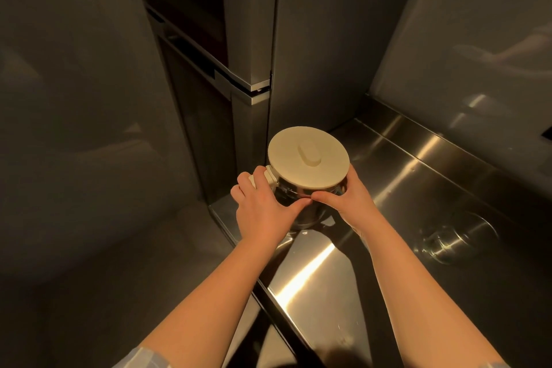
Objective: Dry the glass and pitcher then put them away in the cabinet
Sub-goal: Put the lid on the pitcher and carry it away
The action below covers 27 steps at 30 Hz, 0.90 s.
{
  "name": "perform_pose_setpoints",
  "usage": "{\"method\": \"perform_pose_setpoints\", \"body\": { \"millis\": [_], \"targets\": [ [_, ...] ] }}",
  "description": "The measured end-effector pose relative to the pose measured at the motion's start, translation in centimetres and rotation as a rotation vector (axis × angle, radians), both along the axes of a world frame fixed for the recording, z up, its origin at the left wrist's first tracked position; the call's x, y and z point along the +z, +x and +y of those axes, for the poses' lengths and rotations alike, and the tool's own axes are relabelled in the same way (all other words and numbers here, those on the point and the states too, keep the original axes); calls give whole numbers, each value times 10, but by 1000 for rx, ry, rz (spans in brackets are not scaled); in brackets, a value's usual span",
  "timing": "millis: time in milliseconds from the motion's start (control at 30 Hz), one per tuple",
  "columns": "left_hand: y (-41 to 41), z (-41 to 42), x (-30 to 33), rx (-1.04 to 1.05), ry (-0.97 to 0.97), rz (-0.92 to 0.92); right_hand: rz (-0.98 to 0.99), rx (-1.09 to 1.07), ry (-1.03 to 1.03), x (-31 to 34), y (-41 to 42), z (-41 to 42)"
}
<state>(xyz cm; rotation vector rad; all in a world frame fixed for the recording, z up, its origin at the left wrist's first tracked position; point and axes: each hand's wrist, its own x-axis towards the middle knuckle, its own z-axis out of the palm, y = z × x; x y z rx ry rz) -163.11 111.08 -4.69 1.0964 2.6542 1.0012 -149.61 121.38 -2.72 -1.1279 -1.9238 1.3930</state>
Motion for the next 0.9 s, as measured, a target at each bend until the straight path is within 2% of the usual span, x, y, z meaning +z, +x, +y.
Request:
{"method": "perform_pose_setpoints", "body": {
  "millis": [467, 667, 900],
  "targets": [
    [6, 1, 2, 5, -30, -15, -33, -27, 20, 7, 4, -5],
    [3, -12, 5, -70, -59, -38, -139, -57, 75, 15, 21, -17],
    [5, -24, 26, -57, 6, 8, -191, -78, 328, 38, 36, -31]
  ]
}}
